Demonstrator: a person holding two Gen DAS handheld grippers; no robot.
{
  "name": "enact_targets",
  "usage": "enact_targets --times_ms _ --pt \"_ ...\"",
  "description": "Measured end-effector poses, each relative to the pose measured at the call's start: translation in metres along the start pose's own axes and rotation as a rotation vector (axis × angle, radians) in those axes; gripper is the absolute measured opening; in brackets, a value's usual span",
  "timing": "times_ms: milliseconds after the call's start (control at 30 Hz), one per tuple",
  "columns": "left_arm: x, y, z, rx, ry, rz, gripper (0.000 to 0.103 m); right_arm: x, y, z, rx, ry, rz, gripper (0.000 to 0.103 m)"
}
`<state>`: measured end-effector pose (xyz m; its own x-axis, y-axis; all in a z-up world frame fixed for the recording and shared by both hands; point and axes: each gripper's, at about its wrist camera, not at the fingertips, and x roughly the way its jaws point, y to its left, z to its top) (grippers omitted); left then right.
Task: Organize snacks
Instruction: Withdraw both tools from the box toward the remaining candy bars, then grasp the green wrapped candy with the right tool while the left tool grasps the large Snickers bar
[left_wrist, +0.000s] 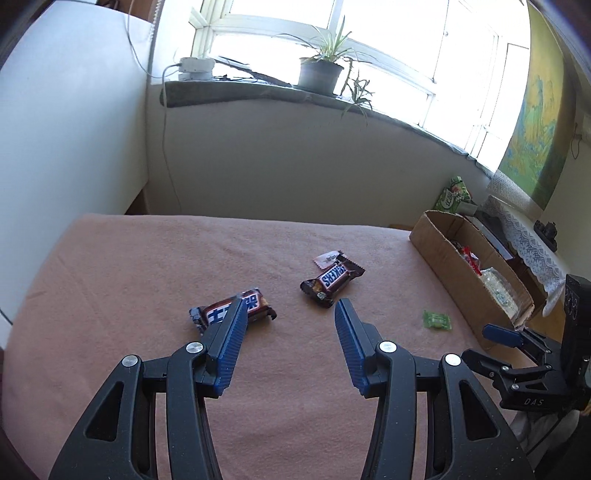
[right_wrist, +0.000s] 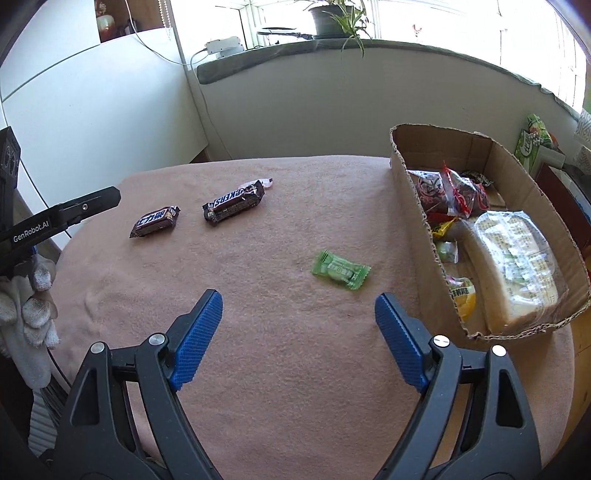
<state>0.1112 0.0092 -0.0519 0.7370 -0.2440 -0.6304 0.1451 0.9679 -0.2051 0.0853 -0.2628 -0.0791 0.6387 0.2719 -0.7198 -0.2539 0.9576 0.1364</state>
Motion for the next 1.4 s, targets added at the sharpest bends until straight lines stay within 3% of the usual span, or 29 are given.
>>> enact_targets --times_ms 267,700,1067,1300,1400 --pt "0.002 0.033 -0.011 -0.054 0.017 0.018 0.048 0.03 0.0 0.0 0.034 0.013 -0.059 0.087" --pt "0.012 0.06 -0.014 -0.109 0.019 -0.035 0.048 0.066 0.0 0.014 0.064 0.102 -0.119 0.082" --pt "0.021 0.078 -0.013 -0.121 0.038 -0.034 0.048 0.094 0.008 0.036 0.048 0.124 -0.08 0.081" --pt "0.036 0.06 0.003 -0.048 0.052 -0.051 0.048 0.102 0.02 0.043 -0.007 0.129 -0.045 0.06" --pt "0.047 0.055 0.015 -0.024 0.056 -0.051 0.048 0.099 0.017 0.042 0.023 0.124 -0.04 0.057"
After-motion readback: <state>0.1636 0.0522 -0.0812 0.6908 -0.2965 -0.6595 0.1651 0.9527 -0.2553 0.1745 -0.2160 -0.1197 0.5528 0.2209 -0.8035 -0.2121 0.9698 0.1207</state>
